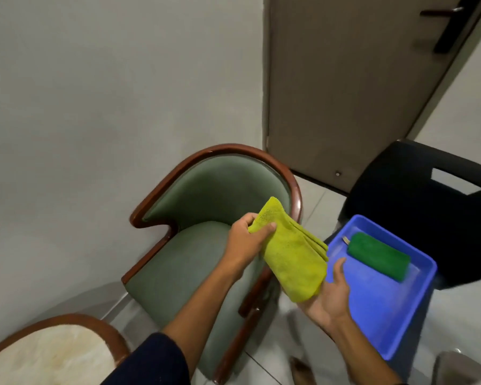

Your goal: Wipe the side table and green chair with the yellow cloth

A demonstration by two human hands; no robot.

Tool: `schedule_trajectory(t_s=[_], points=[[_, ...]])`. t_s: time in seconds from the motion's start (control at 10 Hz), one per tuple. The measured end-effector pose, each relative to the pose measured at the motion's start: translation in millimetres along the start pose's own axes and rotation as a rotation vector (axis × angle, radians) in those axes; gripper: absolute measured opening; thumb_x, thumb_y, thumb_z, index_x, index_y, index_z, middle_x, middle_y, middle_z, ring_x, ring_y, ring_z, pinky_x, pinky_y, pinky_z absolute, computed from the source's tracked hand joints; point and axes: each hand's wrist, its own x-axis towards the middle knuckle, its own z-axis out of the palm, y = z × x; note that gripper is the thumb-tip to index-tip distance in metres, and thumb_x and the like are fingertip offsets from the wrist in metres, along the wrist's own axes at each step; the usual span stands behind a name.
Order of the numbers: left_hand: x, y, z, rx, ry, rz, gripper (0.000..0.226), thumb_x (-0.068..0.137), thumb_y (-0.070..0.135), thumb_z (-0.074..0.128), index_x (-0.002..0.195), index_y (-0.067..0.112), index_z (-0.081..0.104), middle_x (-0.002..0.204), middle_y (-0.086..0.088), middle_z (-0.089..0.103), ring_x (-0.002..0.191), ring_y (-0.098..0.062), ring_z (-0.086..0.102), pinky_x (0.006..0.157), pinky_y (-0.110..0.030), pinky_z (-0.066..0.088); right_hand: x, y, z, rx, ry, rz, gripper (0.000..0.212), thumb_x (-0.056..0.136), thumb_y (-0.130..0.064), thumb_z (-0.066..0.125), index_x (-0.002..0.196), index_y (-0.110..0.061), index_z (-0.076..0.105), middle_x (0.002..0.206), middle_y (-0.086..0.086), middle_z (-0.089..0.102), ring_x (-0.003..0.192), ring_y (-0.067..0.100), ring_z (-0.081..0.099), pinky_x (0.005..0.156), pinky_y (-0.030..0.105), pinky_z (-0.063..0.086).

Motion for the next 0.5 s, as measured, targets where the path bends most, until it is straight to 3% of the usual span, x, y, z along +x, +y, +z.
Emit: schedule_trajectory(t_s=[0.1,0.2,0.3,0.4,0.5], points=[[30.3,-42.2,90.6,0.251,0.013,-0.101,0.021,0.082,0.027,0.072,0.093,0.01,0.07,0.086,-0.007,0.072,0.081,-0.022,0.065,0.077,-0.038,0.053,-1.5,-65.7,-75.6,-0.205,0.249,-0.061,0.061,0.08,-0.036,0.067,0.131,-0.003,0.057,0.106,0.011,0.077,0.095,0.027,0.074,0.074,0.043,0.062],[45.7,-79.6,146.0,0.405,-0.082,-0.166,0.021,0.081,0.028,0.069,0.093,0.01,0.071,0.09,-0.013,0.075,0.089,-0.029,0.069,0.077,-0.036,0.052,0.0,-95.2,-130.7,-0.451,0.479,-0.062,0.048,0.079,-0.008,0.069,0.126,0.001,0.059,0.088,0.006,0.08,0.074,0.02,0.076,0.057,0.032,0.061],[52.9,-132.0,205.9,0.53,-0.275,-0.276,0.035,0.08,0.013,0.061,0.115,0.013,0.066,0.108,-0.016,0.073,0.106,-0.034,0.065,0.09,-0.038,0.051,8.2,-112.5,-197.1,-0.655,0.654,-0.039,0.029,0.082,0.003,0.069,0.108,-0.008,0.068,0.108,0.016,0.074,0.082,0.024,0.073,0.07,0.037,0.06],[68.9,-139.0,210.1,0.605,-0.279,-0.264,0.058,0.08,0.006,0.055,0.137,0.019,0.049,0.125,-0.015,0.065,0.119,-0.034,0.058,0.098,-0.039,0.046,34.5,-113.2,-208.2,-0.827,0.673,-0.005,0.038,0.081,0.0,0.074,0.116,-0.01,0.061,0.125,0.023,0.065,0.102,0.034,0.067,0.088,0.048,0.055],[67.7,-119.5,141.7,0.777,-0.062,-0.073,0.069,0.084,0.006,0.052,0.149,0.018,0.033,0.148,-0.01,0.047,0.136,-0.028,0.044,0.11,-0.038,0.037,59.7,-95.4,-162.4,-1.325,0.675,0.013,0.067,0.08,-0.008,0.076,0.137,-0.001,0.041,0.133,0.029,0.055,0.118,0.043,0.057,0.096,0.05,0.046]])
